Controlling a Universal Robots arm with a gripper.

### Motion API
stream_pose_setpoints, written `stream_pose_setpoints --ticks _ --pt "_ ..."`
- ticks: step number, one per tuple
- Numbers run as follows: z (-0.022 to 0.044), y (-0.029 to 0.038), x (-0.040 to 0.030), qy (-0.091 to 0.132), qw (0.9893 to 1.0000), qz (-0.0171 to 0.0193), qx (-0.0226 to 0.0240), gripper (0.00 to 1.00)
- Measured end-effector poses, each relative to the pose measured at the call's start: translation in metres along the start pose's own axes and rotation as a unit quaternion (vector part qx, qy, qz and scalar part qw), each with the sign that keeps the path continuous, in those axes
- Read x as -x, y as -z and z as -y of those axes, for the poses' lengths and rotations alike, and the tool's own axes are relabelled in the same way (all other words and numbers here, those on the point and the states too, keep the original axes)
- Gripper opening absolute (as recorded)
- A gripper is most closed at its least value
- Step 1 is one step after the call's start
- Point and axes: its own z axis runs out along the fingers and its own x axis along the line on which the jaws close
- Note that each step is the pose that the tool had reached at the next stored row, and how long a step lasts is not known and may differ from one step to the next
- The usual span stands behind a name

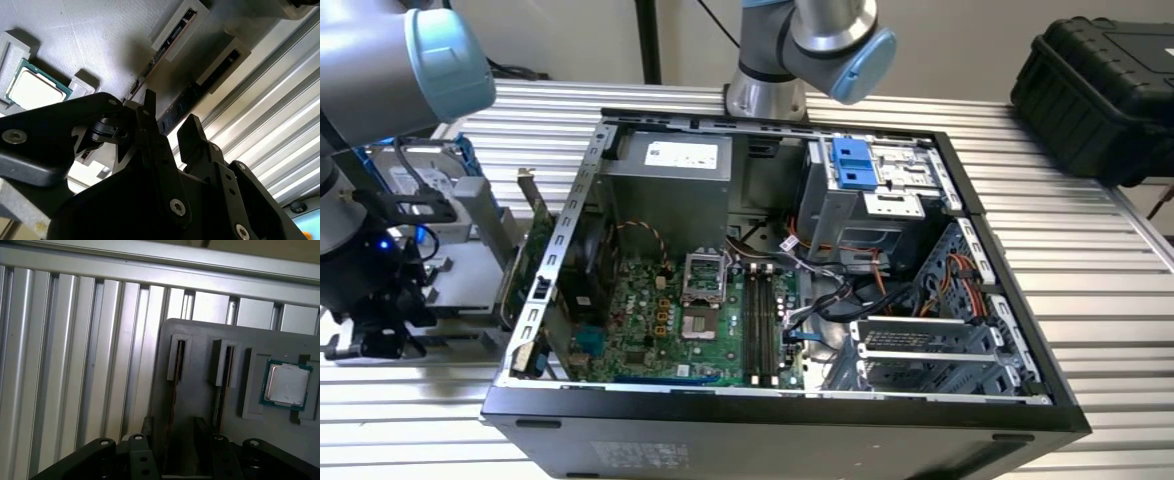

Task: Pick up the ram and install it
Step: 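Pick up the ram and move it above insertion slot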

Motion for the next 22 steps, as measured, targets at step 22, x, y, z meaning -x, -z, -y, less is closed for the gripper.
stream_pose_setpoints --ticks 22 --pt "-0.0001 -0.0002 -0.0005 0.000 1.0000 0.0000 0.0000 0.00"
